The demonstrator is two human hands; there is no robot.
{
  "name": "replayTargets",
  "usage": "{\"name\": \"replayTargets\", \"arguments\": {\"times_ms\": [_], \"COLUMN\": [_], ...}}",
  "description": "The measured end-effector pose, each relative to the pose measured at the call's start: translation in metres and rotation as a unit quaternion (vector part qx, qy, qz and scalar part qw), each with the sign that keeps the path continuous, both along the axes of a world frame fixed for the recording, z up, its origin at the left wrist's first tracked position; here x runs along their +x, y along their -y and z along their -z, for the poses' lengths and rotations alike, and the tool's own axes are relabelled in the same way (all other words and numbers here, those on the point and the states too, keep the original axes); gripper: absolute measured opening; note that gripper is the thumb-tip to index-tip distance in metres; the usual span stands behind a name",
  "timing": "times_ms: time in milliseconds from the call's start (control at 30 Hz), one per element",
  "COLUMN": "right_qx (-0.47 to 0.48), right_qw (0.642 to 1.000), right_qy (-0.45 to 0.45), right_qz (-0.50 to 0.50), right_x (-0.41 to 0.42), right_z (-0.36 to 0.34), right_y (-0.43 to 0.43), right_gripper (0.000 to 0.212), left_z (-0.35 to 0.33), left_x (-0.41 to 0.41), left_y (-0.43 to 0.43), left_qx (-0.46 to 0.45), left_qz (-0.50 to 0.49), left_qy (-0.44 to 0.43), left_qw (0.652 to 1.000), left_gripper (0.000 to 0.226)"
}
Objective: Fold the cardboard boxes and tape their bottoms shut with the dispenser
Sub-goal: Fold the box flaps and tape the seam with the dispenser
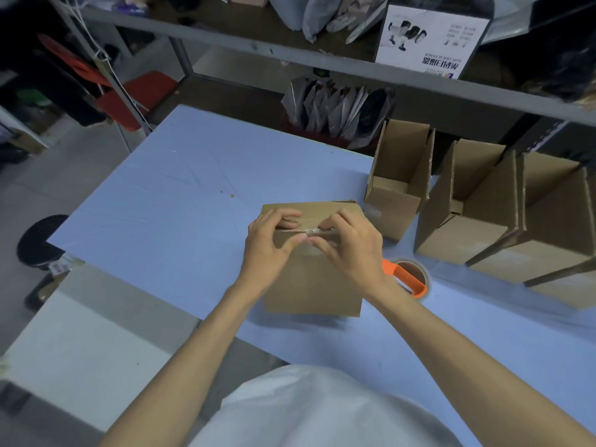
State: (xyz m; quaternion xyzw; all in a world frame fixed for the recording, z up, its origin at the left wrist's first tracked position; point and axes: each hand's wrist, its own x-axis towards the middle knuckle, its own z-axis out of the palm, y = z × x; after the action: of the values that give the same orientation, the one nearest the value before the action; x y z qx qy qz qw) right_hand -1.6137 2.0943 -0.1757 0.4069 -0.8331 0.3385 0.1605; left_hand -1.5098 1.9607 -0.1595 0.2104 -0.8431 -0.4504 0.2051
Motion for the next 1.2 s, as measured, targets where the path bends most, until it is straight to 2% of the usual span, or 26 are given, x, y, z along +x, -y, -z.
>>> {"name": "replayTargets", "arguments": {"times_ms": [67, 167, 267, 367, 433, 500, 567, 600, 667, 733, 867, 967, 1067, 1133, 1200], "right_qx": [0.051, 0.132, 0.121, 0.039, -0.017, -0.05, -0.063, -0.064, -0.087, -0.131, -0.161, -0.185, -0.185, -0.173, -0.181], "right_qw": [0.998, 0.988, 0.99, 0.996, 0.978, 0.925, 0.854, 0.839, 0.83, 0.82, 0.802, 0.758, 0.722, 0.719, 0.732], "right_qy": [-0.026, -0.061, -0.054, 0.061, 0.185, 0.367, 0.515, 0.54, 0.551, 0.557, 0.572, 0.618, 0.656, 0.663, 0.647], "right_qz": [-0.02, -0.049, -0.043, 0.043, 0.099, 0.085, 0.033, 0.022, 0.021, 0.023, 0.059, 0.098, 0.119, 0.114, 0.108], "right_x": [-0.002, -0.002, 0.002, 0.012, 0.019, 0.023, 0.024, 0.024, 0.022, 0.017, -0.005, -0.023, -0.037, -0.042, -0.043], "right_z": [0.005, 0.007, 0.007, 0.013, 0.02, 0.026, 0.032, 0.034, 0.033, 0.023, 0.0, -0.015, -0.027, -0.031, -0.034], "right_y": [-0.006, -0.014, -0.017, -0.031, -0.041, -0.05, -0.053, -0.054, -0.053, -0.048, -0.036, -0.023, -0.015, -0.013, -0.013], "right_gripper": [0.041, 0.063, 0.075, 0.09, 0.092, 0.075, 0.044, 0.032, 0.021, 0.02, 0.024, 0.033, 0.041, 0.043, 0.046], "left_z": [0.002, 0.006, 0.006, 0.004, 0.002, 0.002, 0.002, 0.001, -0.004, -0.014, -0.031, -0.034, -0.027, -0.02, -0.014], "left_x": [-0.001, -0.005, -0.005, -0.001, -0.001, -0.003, -0.007, -0.009, -0.01, -0.008, 0.011, 0.035, 0.053, 0.057, 0.057], "left_y": [-0.004, -0.007, -0.003, 0.003, 0.001, -0.004, -0.01, -0.012, -0.009, 0.003, 0.032, 0.033, 0.024, 0.022, 0.022], "left_qx": [-0.049, -0.103, -0.095, -0.082, -0.082, -0.071, -0.052, -0.037, 0.016, 0.052, 0.017, 0.094, 0.111, 0.118, 0.157], "left_qz": [0.005, -0.007, -0.02, -0.015, -0.012, -0.032, -0.058, -0.064, -0.069, -0.073, -0.046, 0.073, 0.184, 0.172, 0.114], "left_qy": [0.009, 0.012, 0.004, -0.001, 0.006, 0.009, 0.003, 0.0, -0.009, -0.029, -0.009, 0.09, 0.168, 0.145, 0.094], "left_qw": [0.999, 0.995, 0.995, 0.997, 0.997, 0.997, 0.997, 0.997, 0.997, 0.996, 0.999, 0.989, 0.962, 0.967, 0.977], "left_gripper": [0.016, 0.014, 0.018, 0.016, 0.015, 0.014, 0.01, 0.008, 0.007, 0.013, 0.044, 0.084, 0.115, 0.115, 0.101]}}
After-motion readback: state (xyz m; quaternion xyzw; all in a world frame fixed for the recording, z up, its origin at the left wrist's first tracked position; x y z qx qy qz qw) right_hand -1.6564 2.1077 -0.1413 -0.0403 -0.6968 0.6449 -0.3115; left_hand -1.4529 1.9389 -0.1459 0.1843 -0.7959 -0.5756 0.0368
